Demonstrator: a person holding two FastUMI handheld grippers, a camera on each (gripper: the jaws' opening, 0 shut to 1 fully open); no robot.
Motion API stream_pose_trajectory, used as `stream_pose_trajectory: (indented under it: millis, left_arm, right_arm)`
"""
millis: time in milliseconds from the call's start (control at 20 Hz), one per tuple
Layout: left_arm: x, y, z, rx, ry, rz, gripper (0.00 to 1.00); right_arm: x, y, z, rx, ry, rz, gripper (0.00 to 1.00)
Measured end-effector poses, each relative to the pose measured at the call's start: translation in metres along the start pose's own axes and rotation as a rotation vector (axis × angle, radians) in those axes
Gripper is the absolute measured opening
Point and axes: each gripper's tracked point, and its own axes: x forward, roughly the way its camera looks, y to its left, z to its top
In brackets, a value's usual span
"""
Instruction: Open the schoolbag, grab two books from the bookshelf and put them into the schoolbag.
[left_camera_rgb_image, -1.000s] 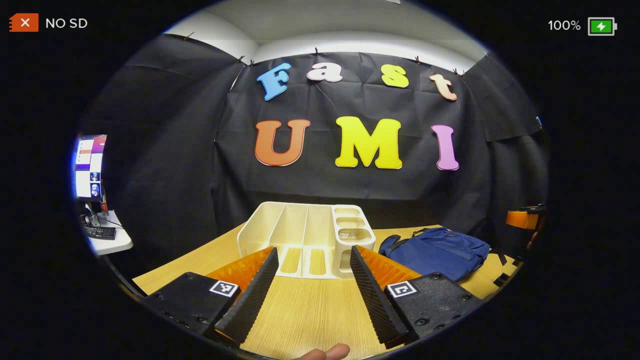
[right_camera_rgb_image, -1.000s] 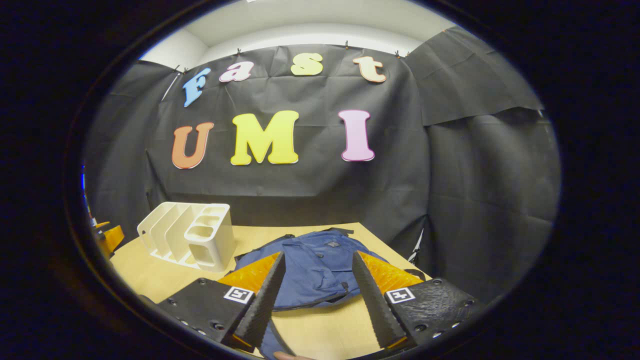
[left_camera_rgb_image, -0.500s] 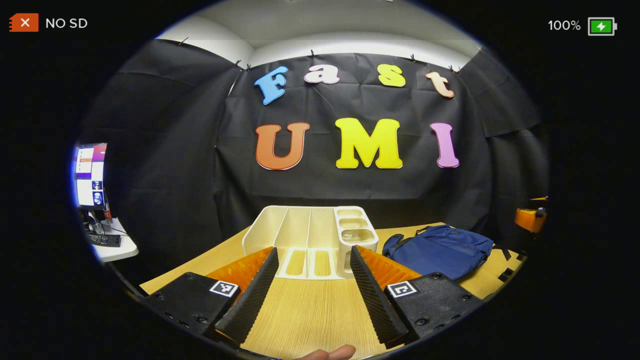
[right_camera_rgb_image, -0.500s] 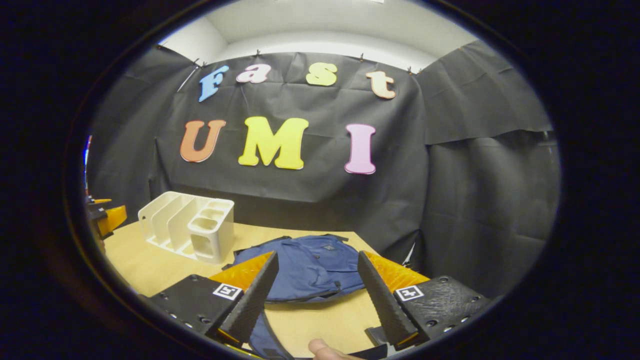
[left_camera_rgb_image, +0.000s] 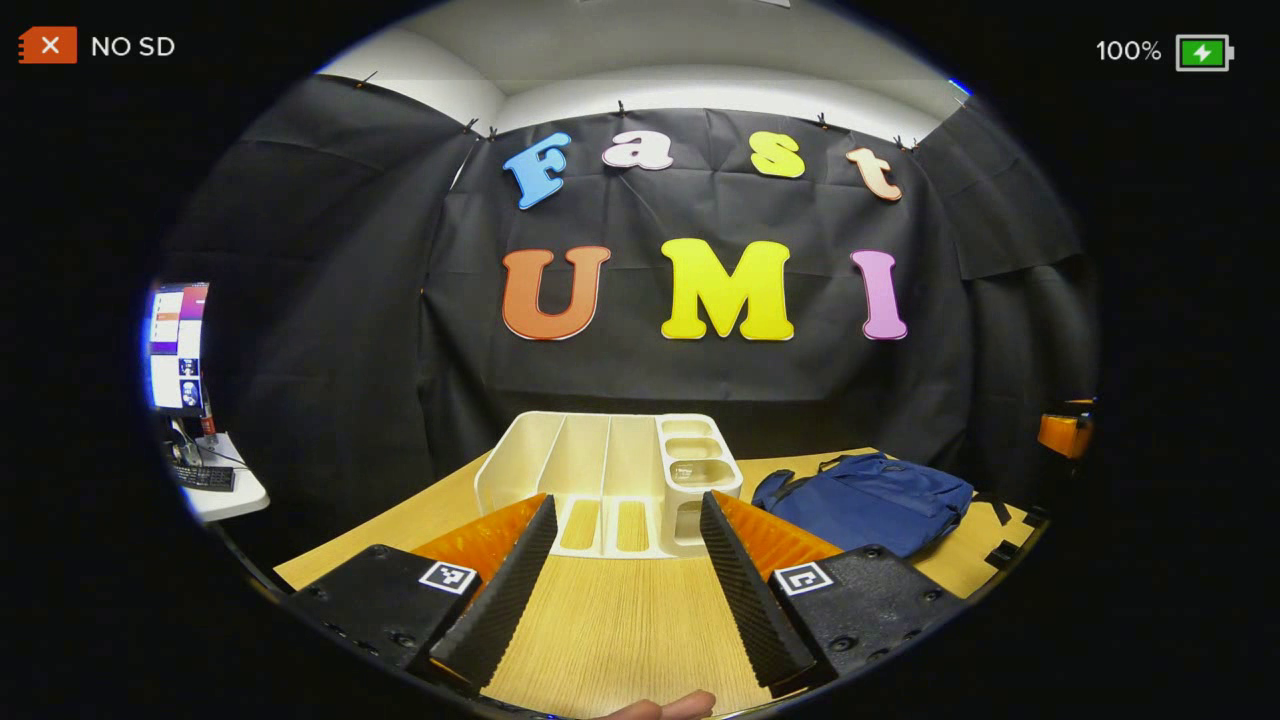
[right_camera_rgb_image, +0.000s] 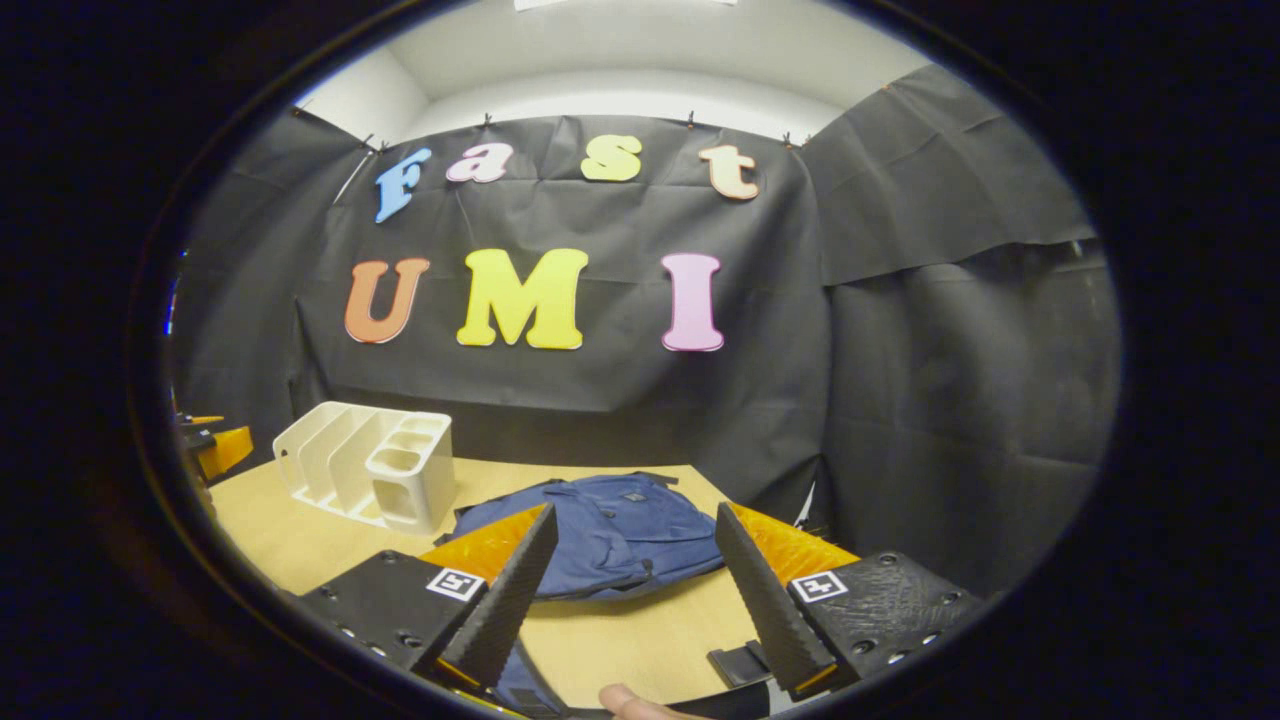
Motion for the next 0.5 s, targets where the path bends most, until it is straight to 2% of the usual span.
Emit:
stream_pose_trajectory:
  millis: [150, 200, 500]
  left_arm:
    - [0.001, 0.005, -0.001, 0.004, -0.001, 0.010, 0.92]
    - [0.001, 0.006, -0.002, 0.007, 0.002, 0.013, 0.92]
    - [-0.003, 0.004, -0.003, 0.014, 0.002, 0.008, 0.92]
  right_arm:
    - [0.002, 0.002, -0.004, 0.003, 0.020, 0.011, 0.93]
    - [0.003, 0.002, -0.006, 0.001, 0.025, 0.011, 0.98]
    - [0.008, -0.004, -0.013, -0.011, 0.050, -0.004, 0.98]
